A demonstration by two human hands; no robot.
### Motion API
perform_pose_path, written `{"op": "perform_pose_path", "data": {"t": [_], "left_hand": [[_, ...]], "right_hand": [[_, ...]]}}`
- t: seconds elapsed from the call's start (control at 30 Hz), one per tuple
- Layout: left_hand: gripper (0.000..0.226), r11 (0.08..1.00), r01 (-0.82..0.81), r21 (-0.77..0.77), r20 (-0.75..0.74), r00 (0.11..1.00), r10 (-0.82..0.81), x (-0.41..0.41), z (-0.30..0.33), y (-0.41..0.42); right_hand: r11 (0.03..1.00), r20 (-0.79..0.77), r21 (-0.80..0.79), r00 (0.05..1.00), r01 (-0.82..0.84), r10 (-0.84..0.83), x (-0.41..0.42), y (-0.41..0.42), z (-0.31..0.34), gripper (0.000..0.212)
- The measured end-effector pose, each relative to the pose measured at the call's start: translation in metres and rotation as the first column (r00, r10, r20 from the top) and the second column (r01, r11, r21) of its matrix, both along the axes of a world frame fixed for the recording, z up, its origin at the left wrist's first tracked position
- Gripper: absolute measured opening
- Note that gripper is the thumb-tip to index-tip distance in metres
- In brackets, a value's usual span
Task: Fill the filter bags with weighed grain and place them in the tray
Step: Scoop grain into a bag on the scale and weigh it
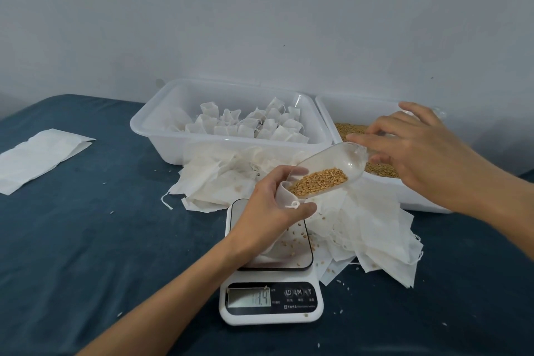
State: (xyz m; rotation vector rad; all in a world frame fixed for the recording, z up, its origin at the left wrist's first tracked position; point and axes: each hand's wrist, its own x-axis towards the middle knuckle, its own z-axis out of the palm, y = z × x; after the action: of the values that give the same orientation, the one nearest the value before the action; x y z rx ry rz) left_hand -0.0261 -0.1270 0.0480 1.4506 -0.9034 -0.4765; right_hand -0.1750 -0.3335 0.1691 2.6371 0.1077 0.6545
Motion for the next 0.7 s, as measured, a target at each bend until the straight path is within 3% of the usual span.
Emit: {"op": "perform_pose_path", "data": {"t": [0.7], "left_hand": [[0.053, 1.0, 0.005, 0.008, -0.049, 0.999, -0.004, -0.0029, 0.0045, 0.0022]], "right_hand": [[1.0, 0.016, -0.018, 1.0, -0.022, 0.022, 0.001, 0.0015, 0.0005, 0.053]]}}
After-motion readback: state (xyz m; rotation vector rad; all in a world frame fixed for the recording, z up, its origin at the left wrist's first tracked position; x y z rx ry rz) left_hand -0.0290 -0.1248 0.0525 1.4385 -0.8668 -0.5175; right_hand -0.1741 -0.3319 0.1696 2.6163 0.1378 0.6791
